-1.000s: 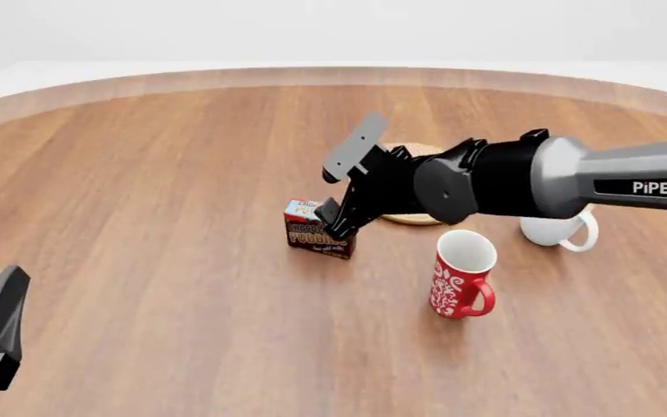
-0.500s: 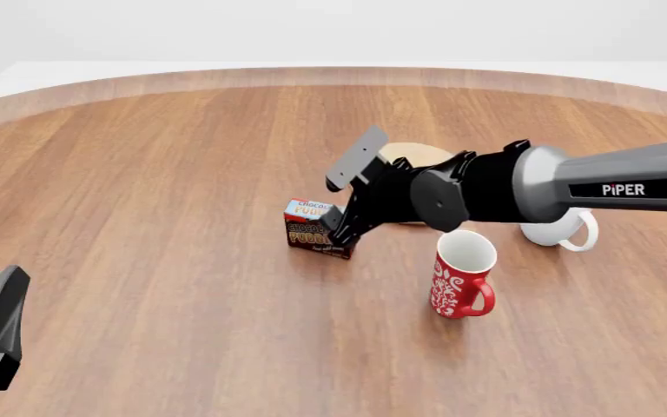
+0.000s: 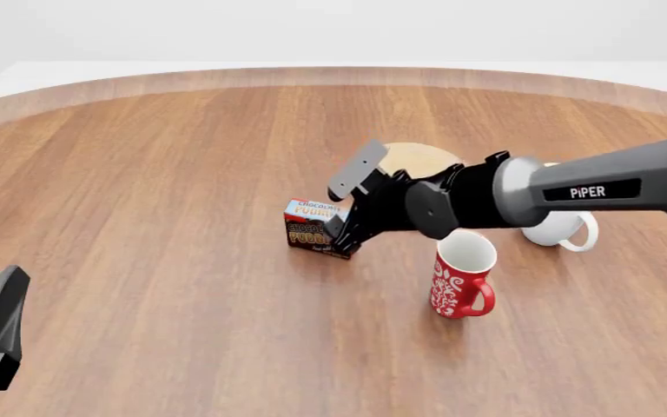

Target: Put the chocolate pudding to the left of the plate.

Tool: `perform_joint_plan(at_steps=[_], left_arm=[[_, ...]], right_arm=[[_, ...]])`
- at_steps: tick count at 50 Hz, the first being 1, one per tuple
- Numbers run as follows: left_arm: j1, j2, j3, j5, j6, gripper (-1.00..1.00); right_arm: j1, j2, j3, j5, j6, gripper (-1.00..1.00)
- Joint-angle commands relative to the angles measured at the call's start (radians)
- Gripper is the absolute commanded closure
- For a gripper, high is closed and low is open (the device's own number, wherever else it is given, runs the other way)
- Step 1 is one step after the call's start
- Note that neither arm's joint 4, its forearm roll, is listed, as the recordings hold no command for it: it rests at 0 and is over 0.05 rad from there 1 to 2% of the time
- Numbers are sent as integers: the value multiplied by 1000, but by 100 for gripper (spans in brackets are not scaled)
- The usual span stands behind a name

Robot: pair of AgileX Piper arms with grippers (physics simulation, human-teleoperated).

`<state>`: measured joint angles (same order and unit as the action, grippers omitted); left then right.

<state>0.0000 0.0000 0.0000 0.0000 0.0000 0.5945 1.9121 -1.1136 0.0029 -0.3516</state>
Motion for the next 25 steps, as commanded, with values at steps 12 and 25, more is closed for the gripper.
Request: perform_joint_plan(at_steps=[12,25], left_arm=[[0,0,0,0,0,-100],[0,0,0,0,0,-100]], right_arm=[[2,51,-28,-8,-8,-100],[3,63,-24,-17,-4,-100]])
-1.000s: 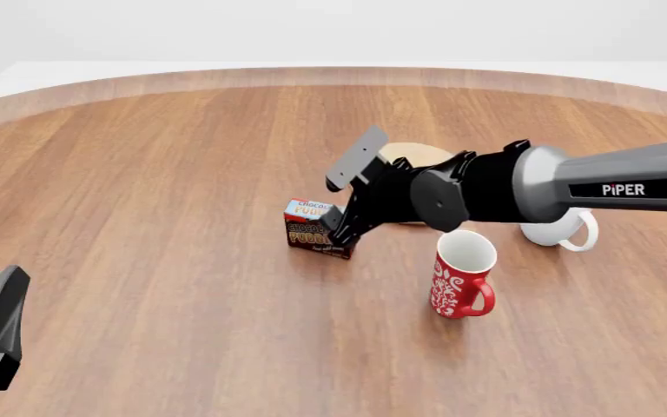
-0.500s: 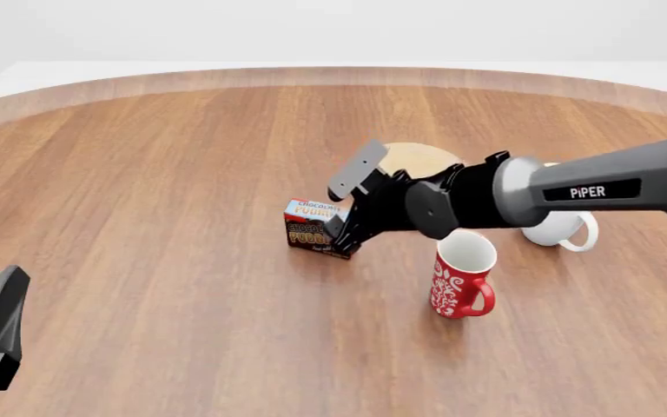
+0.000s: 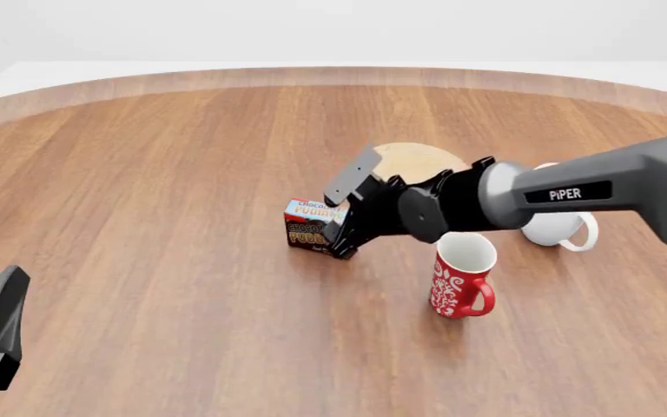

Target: Put the chocolate pudding to the left of the plate.

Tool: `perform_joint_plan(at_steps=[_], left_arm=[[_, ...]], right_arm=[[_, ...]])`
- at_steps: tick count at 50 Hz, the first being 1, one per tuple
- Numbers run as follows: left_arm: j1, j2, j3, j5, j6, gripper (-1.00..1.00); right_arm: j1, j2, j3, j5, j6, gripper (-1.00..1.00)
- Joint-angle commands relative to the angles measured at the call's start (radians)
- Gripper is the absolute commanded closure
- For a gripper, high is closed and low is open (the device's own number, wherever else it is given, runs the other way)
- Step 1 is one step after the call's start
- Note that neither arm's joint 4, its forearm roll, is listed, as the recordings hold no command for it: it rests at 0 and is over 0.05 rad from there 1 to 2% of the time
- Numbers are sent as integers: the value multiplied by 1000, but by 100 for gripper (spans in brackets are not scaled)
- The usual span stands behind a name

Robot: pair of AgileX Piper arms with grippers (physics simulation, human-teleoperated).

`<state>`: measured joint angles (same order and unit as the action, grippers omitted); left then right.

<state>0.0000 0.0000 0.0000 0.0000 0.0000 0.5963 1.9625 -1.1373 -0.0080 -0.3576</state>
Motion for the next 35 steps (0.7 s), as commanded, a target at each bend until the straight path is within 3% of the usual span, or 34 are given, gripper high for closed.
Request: perform_joint_plan(at_steps=[1,7,8,32,35], left_arm=[[0,0,0,0,0,-100],[0,0,0,0,0,-100],[0,0,0,0,0,-100],[0,0,0,0,0,-100],[0,0,0,0,0,-100]], right_arm=[[1,13,1,-8,3,-100],[2,14,2,-12,2,-100],[0,14,2,-15,0,100],[46,-121,89,-10,45,100],[43,-142,88,13,28,100]])
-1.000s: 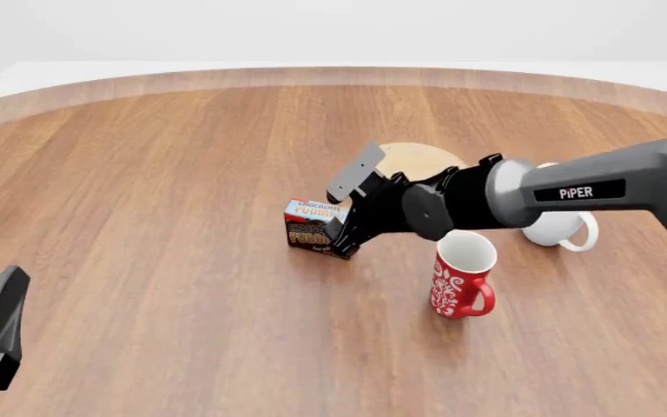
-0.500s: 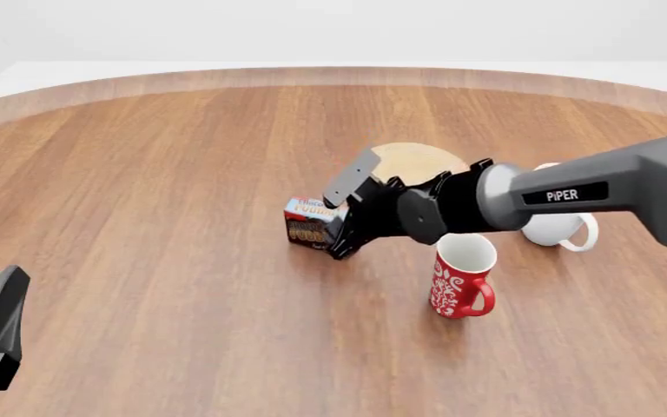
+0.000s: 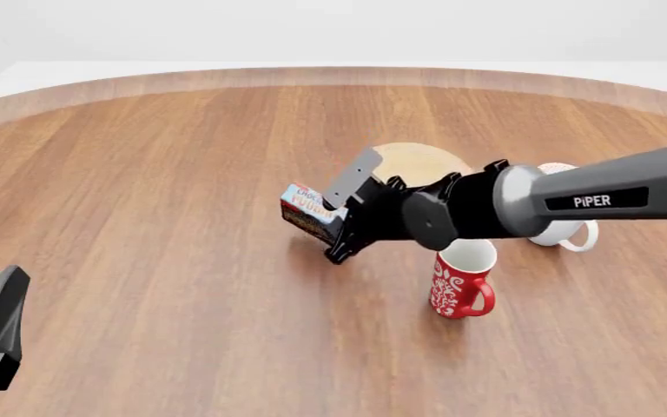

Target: Put the chocolate pudding to the left of the plate.

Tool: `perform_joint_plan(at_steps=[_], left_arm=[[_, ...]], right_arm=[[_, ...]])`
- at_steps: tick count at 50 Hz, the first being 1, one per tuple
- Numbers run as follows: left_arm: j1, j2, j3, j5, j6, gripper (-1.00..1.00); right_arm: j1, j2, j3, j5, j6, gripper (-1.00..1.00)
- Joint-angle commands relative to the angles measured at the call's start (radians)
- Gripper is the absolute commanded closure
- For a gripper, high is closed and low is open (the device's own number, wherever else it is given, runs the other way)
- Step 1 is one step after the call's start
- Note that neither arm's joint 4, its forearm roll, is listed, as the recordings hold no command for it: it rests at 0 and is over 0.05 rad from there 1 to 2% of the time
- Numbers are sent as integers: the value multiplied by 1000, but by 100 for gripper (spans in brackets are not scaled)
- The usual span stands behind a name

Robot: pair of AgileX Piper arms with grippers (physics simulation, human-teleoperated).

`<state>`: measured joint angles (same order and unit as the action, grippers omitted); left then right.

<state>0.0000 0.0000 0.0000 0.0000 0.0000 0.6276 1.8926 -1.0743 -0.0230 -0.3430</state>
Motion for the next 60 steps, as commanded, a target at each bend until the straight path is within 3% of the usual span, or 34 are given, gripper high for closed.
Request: perform_joint_plan(at_steps=[1,18,29,60], left_arm=[[0,0,0,0,0,-100],[0,0,0,0,0,-100],[0,0,0,0,0,-100],[0,0,0,0,0,-100]], right_arm=[[11,-77,20,39,15,100],[7,-163,-69,159,-1,100],[-22,-158,-184,261,-46,100],[-46,107,-632,462,-111,100]])
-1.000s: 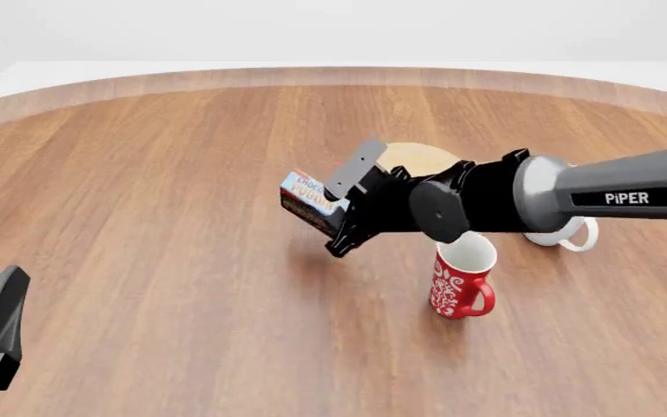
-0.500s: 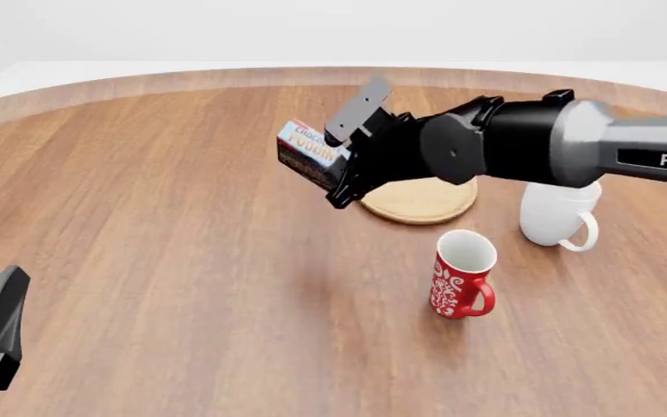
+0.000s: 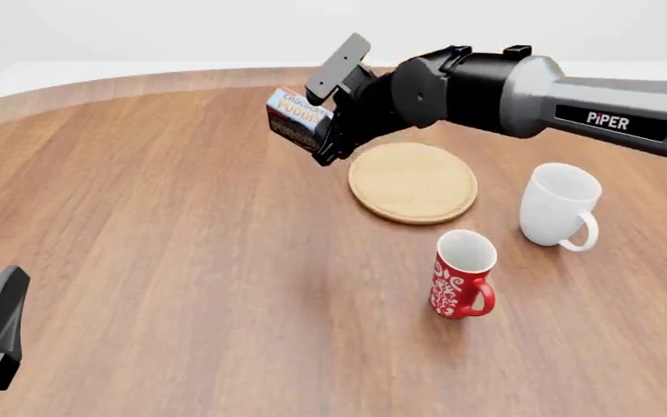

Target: Put the chocolate pudding to the left of the plate.

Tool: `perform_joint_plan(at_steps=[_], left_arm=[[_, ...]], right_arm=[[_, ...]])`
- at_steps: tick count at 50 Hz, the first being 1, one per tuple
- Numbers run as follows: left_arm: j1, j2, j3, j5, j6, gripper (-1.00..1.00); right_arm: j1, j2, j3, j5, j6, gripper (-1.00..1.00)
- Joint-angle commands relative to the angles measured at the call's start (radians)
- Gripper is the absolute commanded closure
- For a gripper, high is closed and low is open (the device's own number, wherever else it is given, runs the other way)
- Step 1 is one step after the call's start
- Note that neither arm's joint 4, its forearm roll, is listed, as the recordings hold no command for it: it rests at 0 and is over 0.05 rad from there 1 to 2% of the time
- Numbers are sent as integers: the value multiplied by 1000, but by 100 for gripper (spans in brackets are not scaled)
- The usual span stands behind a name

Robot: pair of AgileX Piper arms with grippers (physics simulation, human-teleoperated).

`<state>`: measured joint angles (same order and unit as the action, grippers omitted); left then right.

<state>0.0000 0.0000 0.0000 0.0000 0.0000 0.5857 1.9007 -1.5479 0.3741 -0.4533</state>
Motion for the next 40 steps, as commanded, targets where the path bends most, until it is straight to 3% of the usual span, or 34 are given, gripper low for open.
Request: perform_joint_plan(at_steps=[1,40], left_arm=[[0,0,0,0,0,-100],[0,0,0,0,0,-100]], right_arm=[[-2,119,-184,73,0,100],[-49,466,-633,274,-32,100]])
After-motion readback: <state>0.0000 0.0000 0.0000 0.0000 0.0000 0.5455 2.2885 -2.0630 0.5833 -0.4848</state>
